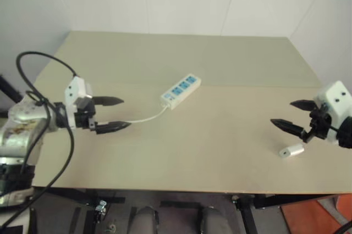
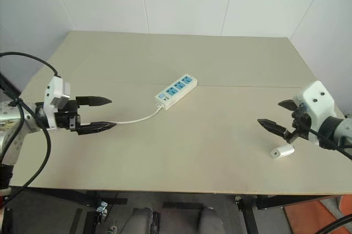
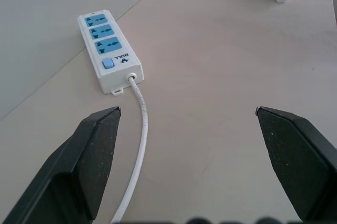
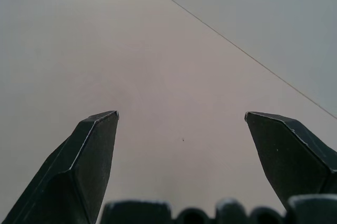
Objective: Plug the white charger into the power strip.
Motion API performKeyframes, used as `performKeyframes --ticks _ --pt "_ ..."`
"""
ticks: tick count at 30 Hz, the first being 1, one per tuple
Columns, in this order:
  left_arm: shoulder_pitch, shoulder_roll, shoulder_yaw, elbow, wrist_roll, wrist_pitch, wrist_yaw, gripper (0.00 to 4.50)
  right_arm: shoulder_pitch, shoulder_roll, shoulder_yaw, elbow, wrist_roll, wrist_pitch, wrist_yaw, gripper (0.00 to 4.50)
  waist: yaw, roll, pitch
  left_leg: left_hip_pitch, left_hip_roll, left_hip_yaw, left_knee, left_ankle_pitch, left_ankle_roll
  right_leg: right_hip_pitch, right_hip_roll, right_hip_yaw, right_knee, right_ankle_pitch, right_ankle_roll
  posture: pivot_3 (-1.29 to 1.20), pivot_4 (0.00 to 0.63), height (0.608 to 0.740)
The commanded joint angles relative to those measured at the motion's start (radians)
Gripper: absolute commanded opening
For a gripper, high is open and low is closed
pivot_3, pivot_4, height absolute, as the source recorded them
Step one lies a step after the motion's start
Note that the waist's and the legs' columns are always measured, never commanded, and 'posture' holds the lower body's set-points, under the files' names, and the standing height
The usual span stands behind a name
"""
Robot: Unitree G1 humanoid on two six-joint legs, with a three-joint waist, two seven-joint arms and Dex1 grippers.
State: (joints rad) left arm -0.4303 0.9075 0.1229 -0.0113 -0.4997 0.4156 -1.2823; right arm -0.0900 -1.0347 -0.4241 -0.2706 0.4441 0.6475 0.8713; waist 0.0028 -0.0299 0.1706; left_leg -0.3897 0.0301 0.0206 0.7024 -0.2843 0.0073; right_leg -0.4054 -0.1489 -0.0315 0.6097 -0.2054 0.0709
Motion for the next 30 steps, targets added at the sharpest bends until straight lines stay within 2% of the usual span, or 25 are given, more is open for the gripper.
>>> performKeyframes --ticks 1,6,13,17,20,22,26,30 --pt "-0.009 0.019 0.005 -0.011 0.003 -0.016 -0.022 4.48 0.036 -0.038 -0.049 0.011 -0.013 -0.046 0.057 4.5 0.0 0.0 0.0 0.0 0.0 0.0 0.0 0.0 0.0 0.0 0.0 0.0 0.0 0.0 0.0 0.0 0.15 0.74" --pt "-0.02 0.025 0.0 0.016 0.022 -0.021 -0.028 4.48 0.069 -0.053 -0.065 0.003 -0.01 -0.056 0.104 4.5 -0.001 0.0 0.0 0.001 0.0 0.0 0.0 0.0 0.0 0.0 0.0 0.0 0.0 0.0 0.0 0.0 0.15 0.74" --pt "0.001 0.012 0.03 0.005 0.016 -0.019 0.005 4.48 0.025 -0.035 -0.027 -0.012 -0.003 -0.037 0.071 4.5 -0.005 0.0 0.0 0.001 0.0 0.0 0.0 0.0 0.0 0.0 0.0 0.001 0.0 0.0 0.0 0.0 0.15 0.74" --pt "-0.016 -0.037 0.018 0.001 0.036 -0.007 0.099 4.48 -0.003 -0.02 -0.022 -0.022 0.003 -0.026 0.045 4.5 -0.004 0.0 0.0 0.001 0.0 0.0 0.0 0.0 0.0 0.0 0.0 0.001 0.0 0.0 0.0 0.0 0.15 0.74" --pt "-0.068 -0.138 -0.004 0.03 0.081 0.004 0.264 4.48 -0.019 -0.01 -0.014 -0.043 0.008 -0.02 0.032 4.5 0.004 0.0 0.0 0.001 0.0 0.0 0.0 0.0 0.0 0.0 0.0 0.0 0.0 0.0 0.0 0.0 0.15 0.74" --pt "-0.123 -0.252 -0.028 0.075 0.116 -0.011 0.381 4.48 -0.034 -0.008 -0.01 -0.05 0.012 -0.02 0.027 4.5 0.011 0.0 0.0 0.001 0.0 0.0 0.001 0.0 -0.001 0.001 0.0 0.0 0.0 0.0 0.0 0.0 0.15 0.74" --pt "-0.222 -0.413 -0.062 0.208 0.189 -0.087 0.511 4.48 -0.069 -0.013 0.004 -0.046 0.013 -0.023 0.023 4.5 0.011 0.0 0.0 0.001 0.0 0.0 0.002 0.0 -0.001 0.002 0.0 0.0 0.0 0.0 -0.001 0.0 0.15 0.74" --pt "-0.313 -0.522 -0.091 0.39 0.244 -0.191 0.563 4.48 -0.097 -0.011 0.017 -0.038 0.01 -0.027 0.016 4.5 0.008 0.0 0.0 0.0 -0.001 0.0 0.001 0.001 -0.001 0.001 0.0 -0.001 0.0 0.0 -0.001 0.0 0.15 0.74"
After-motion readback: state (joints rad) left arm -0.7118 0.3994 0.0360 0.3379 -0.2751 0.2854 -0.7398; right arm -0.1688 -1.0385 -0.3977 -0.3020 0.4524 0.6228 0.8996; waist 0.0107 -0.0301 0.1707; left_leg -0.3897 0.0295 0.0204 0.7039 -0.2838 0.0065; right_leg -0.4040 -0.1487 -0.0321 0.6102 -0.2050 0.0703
